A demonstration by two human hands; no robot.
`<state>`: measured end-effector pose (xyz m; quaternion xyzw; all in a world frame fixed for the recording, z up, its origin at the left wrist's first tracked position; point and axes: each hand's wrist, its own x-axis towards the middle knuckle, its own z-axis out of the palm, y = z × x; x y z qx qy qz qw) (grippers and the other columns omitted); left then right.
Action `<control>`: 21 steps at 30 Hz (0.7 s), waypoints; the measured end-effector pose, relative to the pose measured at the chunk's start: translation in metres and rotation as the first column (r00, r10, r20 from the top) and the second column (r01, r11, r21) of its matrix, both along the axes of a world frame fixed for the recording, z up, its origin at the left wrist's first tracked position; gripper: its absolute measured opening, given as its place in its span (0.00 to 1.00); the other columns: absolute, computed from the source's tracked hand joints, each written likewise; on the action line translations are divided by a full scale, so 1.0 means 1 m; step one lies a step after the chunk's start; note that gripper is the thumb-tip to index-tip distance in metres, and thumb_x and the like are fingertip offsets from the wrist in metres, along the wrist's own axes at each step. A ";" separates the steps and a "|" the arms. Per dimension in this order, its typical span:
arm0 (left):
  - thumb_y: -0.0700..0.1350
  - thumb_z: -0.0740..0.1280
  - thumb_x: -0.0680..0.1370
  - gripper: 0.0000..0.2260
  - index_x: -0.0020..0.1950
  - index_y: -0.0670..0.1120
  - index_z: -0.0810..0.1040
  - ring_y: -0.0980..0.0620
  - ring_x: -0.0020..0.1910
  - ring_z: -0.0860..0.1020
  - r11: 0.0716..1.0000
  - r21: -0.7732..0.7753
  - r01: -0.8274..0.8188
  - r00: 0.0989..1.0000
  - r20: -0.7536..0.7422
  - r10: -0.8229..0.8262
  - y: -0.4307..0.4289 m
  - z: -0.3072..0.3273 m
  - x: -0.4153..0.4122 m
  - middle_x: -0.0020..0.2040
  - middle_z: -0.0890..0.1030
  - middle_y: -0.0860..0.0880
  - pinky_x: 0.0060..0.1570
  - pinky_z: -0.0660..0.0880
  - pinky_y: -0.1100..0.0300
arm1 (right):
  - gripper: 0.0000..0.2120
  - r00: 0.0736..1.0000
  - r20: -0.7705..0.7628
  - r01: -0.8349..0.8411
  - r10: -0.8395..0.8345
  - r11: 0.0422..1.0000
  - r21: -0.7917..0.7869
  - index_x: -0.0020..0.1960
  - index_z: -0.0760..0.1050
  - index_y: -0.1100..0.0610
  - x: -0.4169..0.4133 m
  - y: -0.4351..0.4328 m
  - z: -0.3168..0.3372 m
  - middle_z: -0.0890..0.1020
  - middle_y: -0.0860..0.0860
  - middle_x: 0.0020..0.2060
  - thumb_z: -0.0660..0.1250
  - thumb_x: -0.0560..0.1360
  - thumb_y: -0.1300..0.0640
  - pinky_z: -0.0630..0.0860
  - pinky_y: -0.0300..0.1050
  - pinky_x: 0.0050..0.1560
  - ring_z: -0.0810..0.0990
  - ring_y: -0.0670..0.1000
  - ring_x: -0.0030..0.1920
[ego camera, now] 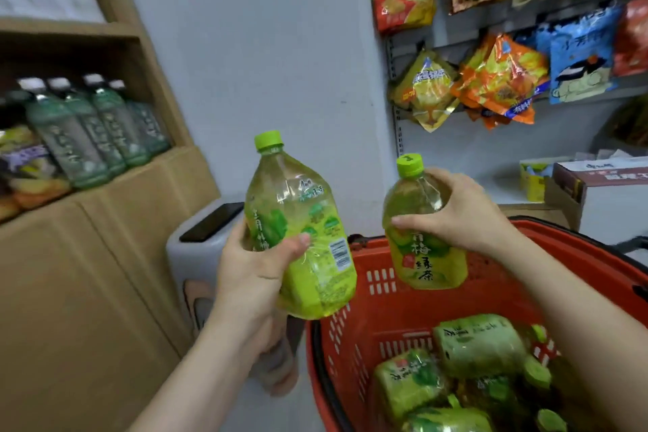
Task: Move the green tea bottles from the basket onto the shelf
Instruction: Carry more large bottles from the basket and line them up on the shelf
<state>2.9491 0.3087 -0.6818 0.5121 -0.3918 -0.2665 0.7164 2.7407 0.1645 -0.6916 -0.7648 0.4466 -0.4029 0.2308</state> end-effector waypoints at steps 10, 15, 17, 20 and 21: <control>0.38 0.79 0.59 0.35 0.64 0.49 0.73 0.55 0.47 0.83 0.880 -0.128 -0.458 0.836 0.275 0.475 0.186 0.057 0.118 0.50 0.84 0.53 0.44 0.81 0.60 | 0.35 0.725 0.317 -0.654 0.611 0.755 0.041 0.57 0.76 0.46 0.192 0.164 0.077 0.84 0.42 0.50 0.79 0.52 0.47 0.77 0.42 0.59 0.82 0.39 0.51; 0.41 0.82 0.56 0.40 0.64 0.51 0.71 0.57 0.48 0.82 0.726 -0.151 -0.671 0.659 0.329 0.677 0.301 0.073 0.200 0.52 0.83 0.54 0.51 0.80 0.53 | 0.30 0.554 0.349 -0.805 0.756 0.593 -0.006 0.52 0.70 0.42 0.298 0.261 0.088 0.76 0.25 0.33 0.81 0.56 0.53 0.70 0.20 0.38 0.74 0.21 0.36; 0.47 0.81 0.54 0.42 0.66 0.51 0.70 0.55 0.52 0.82 0.654 -0.163 -0.739 0.574 0.356 0.737 0.346 0.079 0.227 0.54 0.82 0.54 0.56 0.78 0.49 | 0.34 0.511 0.334 -0.827 0.792 0.559 -0.061 0.57 0.67 0.43 0.337 0.299 0.096 0.73 0.26 0.35 0.81 0.59 0.58 0.66 0.16 0.35 0.71 0.19 0.33; 0.50 0.82 0.54 0.45 0.68 0.52 0.68 0.55 0.54 0.79 0.564 -0.184 -0.805 0.463 0.401 0.791 0.406 0.090 0.264 0.56 0.79 0.56 0.58 0.76 0.51 | 0.32 0.448 0.334 -0.865 0.829 0.497 -0.072 0.55 0.68 0.42 0.384 0.356 0.111 0.72 0.29 0.37 0.81 0.59 0.57 0.67 0.18 0.34 0.70 0.19 0.31; 0.48 0.83 0.56 0.44 0.68 0.52 0.67 0.56 0.54 0.79 0.536 -0.187 -0.823 0.428 0.413 0.803 0.424 0.095 0.276 0.56 0.79 0.56 0.59 0.76 0.53 | 0.31 0.421 0.339 -0.881 0.841 0.468 -0.068 0.54 0.69 0.41 0.397 0.371 0.115 0.73 0.28 0.36 0.81 0.58 0.55 0.70 0.21 0.35 0.71 0.20 0.32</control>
